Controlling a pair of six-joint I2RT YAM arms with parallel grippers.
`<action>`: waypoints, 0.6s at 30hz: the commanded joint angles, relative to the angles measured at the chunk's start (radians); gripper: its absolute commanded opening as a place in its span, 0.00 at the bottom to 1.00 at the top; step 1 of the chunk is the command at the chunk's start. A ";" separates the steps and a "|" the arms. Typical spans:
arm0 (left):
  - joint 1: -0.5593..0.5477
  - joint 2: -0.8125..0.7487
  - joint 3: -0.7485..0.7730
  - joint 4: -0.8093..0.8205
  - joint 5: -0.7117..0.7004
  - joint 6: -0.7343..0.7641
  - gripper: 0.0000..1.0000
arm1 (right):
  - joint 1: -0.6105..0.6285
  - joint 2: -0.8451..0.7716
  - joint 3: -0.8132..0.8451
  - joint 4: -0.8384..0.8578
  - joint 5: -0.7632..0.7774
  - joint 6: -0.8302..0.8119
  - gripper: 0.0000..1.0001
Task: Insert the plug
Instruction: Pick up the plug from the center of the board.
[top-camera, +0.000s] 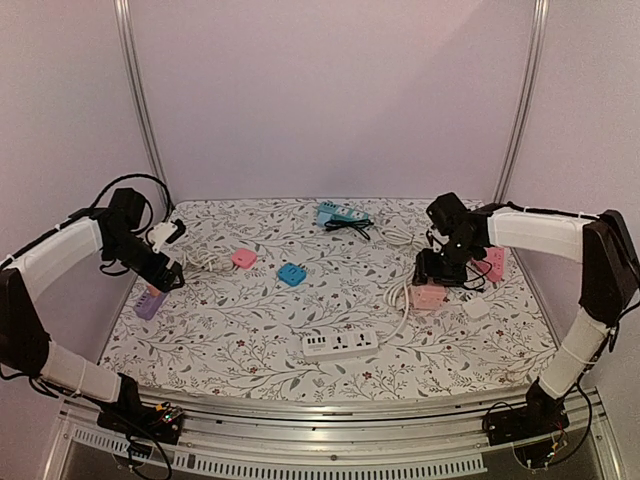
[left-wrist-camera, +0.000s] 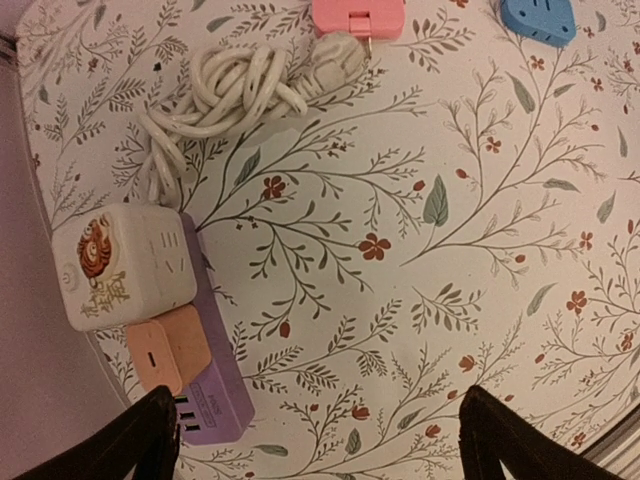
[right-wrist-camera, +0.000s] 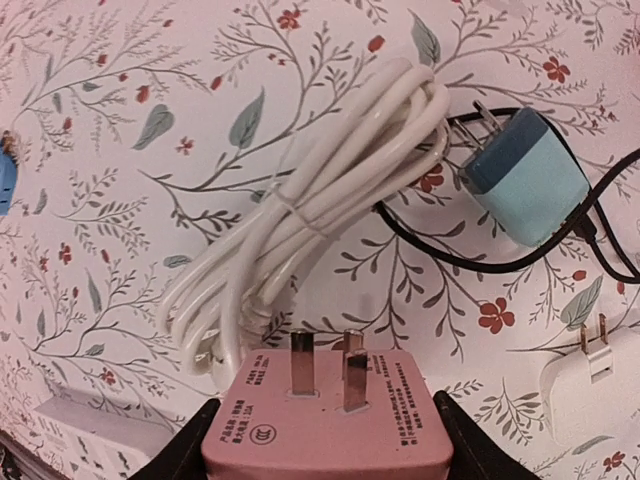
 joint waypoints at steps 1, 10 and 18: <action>-0.025 0.010 0.043 -0.026 0.005 0.024 0.97 | 0.009 -0.161 -0.013 0.074 -0.190 -0.142 0.09; -0.093 0.001 0.204 -0.180 0.119 0.079 0.97 | 0.210 -0.452 -0.102 0.353 -0.471 -0.477 0.00; -0.255 0.000 0.431 -0.396 0.289 0.129 0.95 | 0.380 -0.529 -0.089 0.580 -0.550 -0.673 0.00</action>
